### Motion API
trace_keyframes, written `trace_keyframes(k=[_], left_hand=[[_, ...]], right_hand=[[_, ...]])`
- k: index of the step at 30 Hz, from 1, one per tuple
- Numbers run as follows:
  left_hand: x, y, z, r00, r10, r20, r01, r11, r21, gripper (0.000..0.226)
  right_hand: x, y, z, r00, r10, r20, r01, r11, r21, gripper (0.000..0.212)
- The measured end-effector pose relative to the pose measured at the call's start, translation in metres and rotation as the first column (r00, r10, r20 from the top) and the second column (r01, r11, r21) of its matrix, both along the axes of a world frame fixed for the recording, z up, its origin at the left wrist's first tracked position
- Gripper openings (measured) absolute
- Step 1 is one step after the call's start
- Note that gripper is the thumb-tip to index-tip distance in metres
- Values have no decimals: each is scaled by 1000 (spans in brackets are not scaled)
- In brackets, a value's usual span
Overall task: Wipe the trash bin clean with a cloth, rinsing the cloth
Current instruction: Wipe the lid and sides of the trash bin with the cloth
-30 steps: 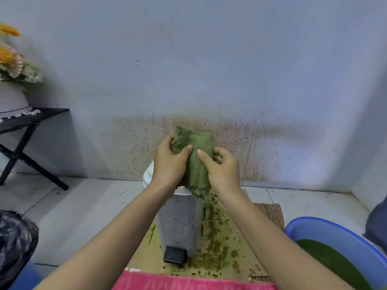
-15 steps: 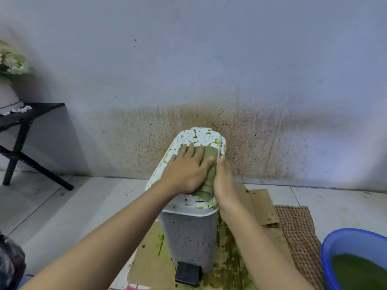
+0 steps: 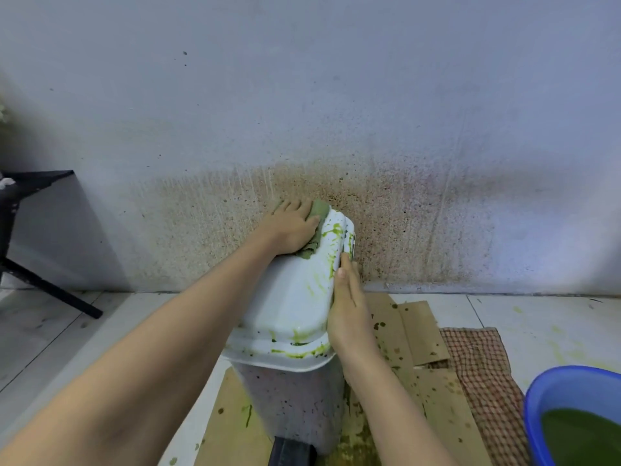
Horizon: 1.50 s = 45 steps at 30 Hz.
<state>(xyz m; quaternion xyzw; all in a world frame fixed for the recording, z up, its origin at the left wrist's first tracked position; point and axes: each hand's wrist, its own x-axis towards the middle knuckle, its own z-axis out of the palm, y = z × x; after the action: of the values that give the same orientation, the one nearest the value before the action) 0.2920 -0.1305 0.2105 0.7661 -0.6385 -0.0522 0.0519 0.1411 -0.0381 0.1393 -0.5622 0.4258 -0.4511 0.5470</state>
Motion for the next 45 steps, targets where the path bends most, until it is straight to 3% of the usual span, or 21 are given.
trace_keyframes(k=[5, 11, 13, 15, 17, 18, 20, 21, 22, 24, 27, 29, 32, 37, 41, 45], left_hand=[[-16, 37, -4, 987, -154, -40, 153, 988, -18, 57], [-35, 90, -7, 979, -186, -84, 182, 982, -55, 56], [-36, 102, -2, 965, -197, -175, 189, 980, -59, 57], [-29, 112, 8, 851, -165, -499, 99, 983, -157, 55], [-15, 116, 14, 643, -129, -755, -185, 930, -317, 45], [-8, 116, 14, 562, -112, -820, -348, 867, -357, 41], [1, 112, 8, 462, -71, -884, -555, 754, -350, 37], [0, 111, 4, 453, -58, -890, -586, 733, -346, 39], [-1, 110, 0, 465, -46, -884, -594, 724, -350, 39], [-7, 108, -3, 477, -54, -877, -606, 702, -373, 36], [-11, 109, -4, 484, -87, -871, -574, 719, -391, 41], [-8, 108, -6, 537, -57, -841, -548, 735, -400, 44], [-8, 107, -7, 648, -18, -762, -470, 777, -418, 32], [-9, 103, -9, 787, 76, -612, -353, 870, -345, 41], [-9, 105, -9, 835, 96, -542, -295, 909, -294, 49], [-12, 107, -7, 864, 94, -495, -262, 923, -282, 48]], right_hand=[[-1, 2, 2, 999, -21, 44, 20, 1000, 16, 48], [-1, 3, 7, 999, -27, 30, 25, 998, 64, 51], [-3, 3, 8, 999, -34, 6, 33, 997, 72, 55], [-6, 7, 16, 979, -178, -103, 173, 983, -55, 57], [-9, 15, 36, 908, -382, -170, 319, 895, -312, 50], [-8, 20, 48, 894, -408, -185, 293, 845, -447, 45], [5, 26, 69, 882, -295, -367, 23, 805, -592, 41], [16, 27, 74, 810, -217, -545, -153, 819, -554, 45], [26, 24, 72, 678, -141, -722, -301, 842, -447, 50], [40, 10, 66, 425, -60, -903, -415, 874, -253, 56], [52, -24, 61, 334, -90, -938, -408, 884, -230, 58], [60, -53, 63, 312, -95, -945, -401, 889, -221, 59], [67, -96, 66, 320, -100, -942, -360, 907, -219, 59], [59, -122, 63, 411, -86, -908, -286, 933, -218, 56], [32, -86, 53, 605, -46, -795, -224, 948, -225, 54], [-4, -20, 32, 813, -9, -582, -179, 948, -265, 52]])
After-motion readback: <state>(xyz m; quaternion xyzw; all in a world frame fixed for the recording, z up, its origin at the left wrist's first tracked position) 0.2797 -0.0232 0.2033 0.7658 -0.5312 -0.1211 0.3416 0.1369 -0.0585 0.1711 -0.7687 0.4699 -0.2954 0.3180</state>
